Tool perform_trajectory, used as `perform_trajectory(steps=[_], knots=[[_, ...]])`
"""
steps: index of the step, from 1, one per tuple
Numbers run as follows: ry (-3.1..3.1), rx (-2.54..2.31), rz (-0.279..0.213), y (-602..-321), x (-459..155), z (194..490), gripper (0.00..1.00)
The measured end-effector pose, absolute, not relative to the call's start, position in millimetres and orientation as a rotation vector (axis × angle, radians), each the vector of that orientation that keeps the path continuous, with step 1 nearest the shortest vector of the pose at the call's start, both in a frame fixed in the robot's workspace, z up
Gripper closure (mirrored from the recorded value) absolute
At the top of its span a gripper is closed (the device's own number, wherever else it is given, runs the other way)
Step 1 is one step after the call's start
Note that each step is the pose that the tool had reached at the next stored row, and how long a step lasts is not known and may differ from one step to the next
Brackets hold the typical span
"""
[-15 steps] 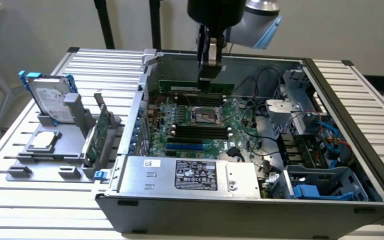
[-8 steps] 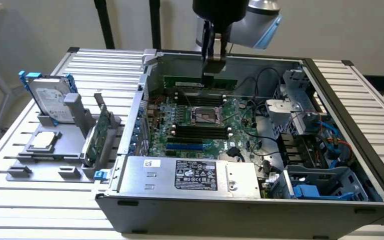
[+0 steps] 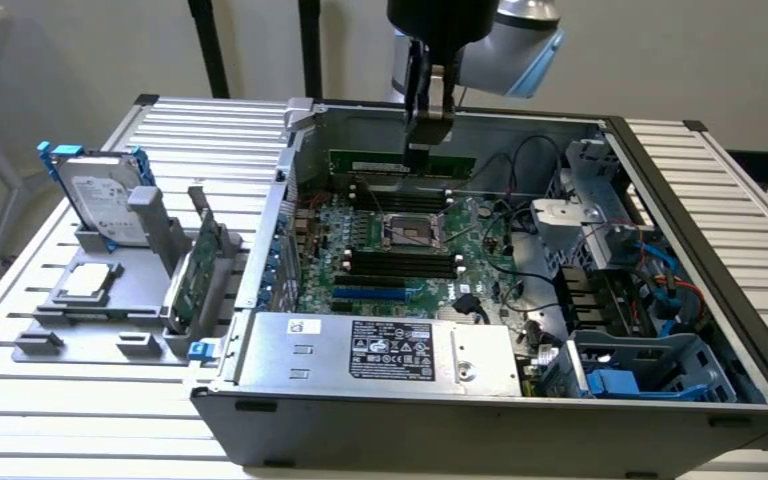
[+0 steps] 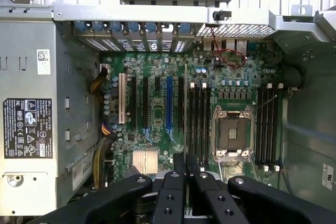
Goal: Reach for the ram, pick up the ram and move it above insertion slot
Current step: 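Pick up the ram and move it above insertion slot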
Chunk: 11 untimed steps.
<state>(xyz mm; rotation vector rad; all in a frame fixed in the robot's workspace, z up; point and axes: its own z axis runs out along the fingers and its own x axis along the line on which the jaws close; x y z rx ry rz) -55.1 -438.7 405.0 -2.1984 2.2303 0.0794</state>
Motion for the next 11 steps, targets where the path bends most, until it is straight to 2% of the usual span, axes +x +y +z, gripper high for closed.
perform_trajectory(steps=[11], knots=[[2.230, -2.198, 0.079, -438.7, -55.1, 405.0, 0.87]])
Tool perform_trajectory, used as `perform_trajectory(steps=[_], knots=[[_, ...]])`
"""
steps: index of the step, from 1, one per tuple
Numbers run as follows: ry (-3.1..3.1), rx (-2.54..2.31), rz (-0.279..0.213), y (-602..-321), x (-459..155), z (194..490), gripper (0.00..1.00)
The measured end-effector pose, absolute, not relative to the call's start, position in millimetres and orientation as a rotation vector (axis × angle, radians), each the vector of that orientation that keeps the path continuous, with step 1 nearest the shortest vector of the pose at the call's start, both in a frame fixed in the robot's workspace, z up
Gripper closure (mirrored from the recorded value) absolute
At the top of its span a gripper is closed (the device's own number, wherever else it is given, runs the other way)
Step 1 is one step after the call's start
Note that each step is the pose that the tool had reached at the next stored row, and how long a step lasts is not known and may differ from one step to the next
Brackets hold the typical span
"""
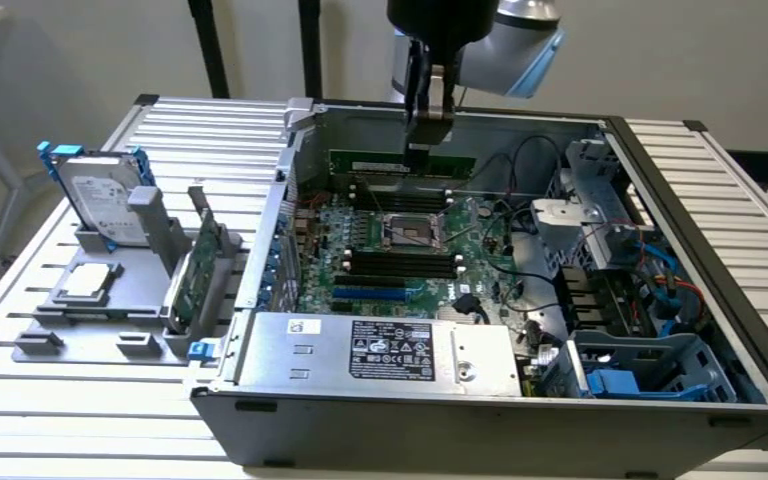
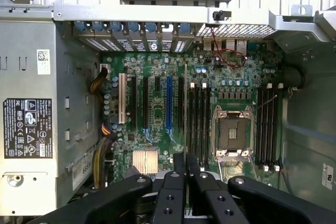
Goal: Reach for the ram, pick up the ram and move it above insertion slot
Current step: 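Pick up the ram and move it above insertion slot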
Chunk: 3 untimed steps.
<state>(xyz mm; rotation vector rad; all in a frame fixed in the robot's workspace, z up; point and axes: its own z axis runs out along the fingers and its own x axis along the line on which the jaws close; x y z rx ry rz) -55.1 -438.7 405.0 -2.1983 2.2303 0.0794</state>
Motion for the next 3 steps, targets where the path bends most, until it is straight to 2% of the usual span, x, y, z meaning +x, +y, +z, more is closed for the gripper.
perform_trajectory(steps=[3], knots=[[2.230, -2.198, 0.079, -438.6, -55.1, 405.0, 0.87]])
